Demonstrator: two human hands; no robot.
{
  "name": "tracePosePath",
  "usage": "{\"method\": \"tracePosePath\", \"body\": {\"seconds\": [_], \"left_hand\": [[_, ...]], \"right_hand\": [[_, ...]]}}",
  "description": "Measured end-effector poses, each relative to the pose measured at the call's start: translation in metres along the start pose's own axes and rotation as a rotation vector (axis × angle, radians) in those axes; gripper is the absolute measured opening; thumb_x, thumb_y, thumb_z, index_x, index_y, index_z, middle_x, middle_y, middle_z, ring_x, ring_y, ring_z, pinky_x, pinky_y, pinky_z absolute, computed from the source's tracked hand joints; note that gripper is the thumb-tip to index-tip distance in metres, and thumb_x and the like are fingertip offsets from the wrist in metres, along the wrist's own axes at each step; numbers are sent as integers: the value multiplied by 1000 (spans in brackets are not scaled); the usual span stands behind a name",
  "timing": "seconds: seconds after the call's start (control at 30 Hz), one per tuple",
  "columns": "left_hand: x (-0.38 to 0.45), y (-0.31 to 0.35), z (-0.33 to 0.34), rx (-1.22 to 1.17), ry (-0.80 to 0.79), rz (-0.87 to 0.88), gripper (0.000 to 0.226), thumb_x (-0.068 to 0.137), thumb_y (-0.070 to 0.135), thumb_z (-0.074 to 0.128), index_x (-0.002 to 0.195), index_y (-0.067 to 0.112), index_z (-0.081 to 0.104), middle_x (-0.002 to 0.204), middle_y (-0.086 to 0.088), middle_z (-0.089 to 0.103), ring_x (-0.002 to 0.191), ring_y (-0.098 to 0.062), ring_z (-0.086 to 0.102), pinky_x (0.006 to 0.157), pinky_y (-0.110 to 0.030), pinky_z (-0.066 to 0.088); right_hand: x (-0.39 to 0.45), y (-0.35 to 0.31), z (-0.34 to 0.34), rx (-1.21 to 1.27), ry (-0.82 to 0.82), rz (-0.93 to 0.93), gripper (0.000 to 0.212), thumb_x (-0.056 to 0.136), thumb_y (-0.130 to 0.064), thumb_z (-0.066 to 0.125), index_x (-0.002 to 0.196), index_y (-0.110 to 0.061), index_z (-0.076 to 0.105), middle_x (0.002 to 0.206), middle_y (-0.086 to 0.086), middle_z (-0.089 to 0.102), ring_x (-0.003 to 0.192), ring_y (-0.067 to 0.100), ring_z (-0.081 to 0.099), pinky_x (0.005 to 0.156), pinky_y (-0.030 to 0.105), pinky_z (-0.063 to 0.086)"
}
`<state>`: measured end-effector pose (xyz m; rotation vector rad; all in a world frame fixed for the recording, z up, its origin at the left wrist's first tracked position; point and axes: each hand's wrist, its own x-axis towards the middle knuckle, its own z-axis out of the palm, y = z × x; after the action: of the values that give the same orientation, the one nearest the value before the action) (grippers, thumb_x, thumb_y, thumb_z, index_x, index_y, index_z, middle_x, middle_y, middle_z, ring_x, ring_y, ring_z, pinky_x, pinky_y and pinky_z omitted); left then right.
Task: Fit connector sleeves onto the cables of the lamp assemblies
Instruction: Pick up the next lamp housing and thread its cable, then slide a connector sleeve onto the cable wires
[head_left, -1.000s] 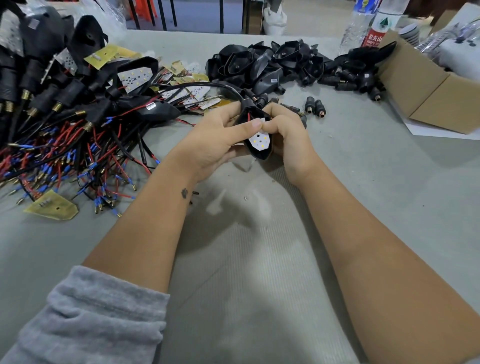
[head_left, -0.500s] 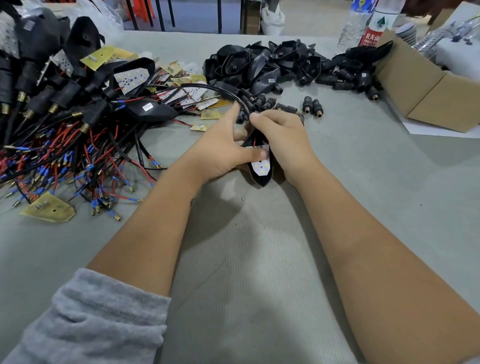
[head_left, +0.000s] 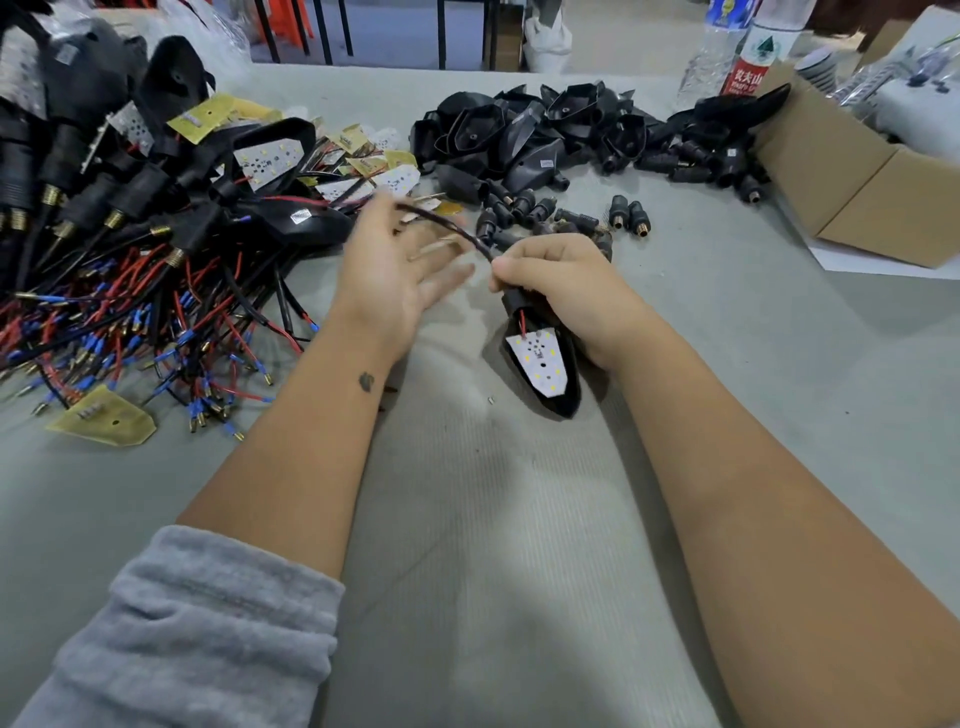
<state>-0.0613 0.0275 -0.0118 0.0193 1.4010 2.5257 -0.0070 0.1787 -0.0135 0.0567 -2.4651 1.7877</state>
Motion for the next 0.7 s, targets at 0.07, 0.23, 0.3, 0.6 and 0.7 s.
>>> {"method": "tracePosePath", "body": {"seconds": [0.07,0.23,0.3,0.6,0.7], "left_hand": [[4,6,-8,-210,100,56,36,106,41,26,109,13,49,84,-10,72,81,-26,69,75,-36,58],[6,8,-16,-256,204,80,37,108,31,25,80,15,44,57,-2,65,62,-19,66,63,-29,56],[8,9,-16,-297,222,84,39,108,31,26,77,14,43,58,-4,63,60,-19,63,62,-30,57],[15,4,-12,-262,316,154,35,106,14,24,77,9,42,60,-2,38,40,-10,39,42,-20,39],[17,3,-13,-71,315,145,34,107,17,22,83,11,46,50,4,36,36,-7,28,38,-18,26]], "right_hand": [[-2,-3,-2,1,-54,19,27,89,-12,61,63,-12,66,62,2,57,56,12,47,57,20,38],[-6,-5,-2,-47,-140,21,27,91,-16,63,67,-6,63,50,-2,47,49,16,39,51,20,33],[-7,-6,-4,-65,-163,16,26,91,-18,66,69,-5,65,57,7,48,57,22,39,56,25,32],[-10,-8,-9,-72,-291,58,25,88,-14,67,65,-3,66,52,2,49,45,7,39,49,16,33],[-10,-7,-6,-28,-245,53,29,91,-18,65,68,-1,68,53,1,52,51,10,42,54,19,33]]}}
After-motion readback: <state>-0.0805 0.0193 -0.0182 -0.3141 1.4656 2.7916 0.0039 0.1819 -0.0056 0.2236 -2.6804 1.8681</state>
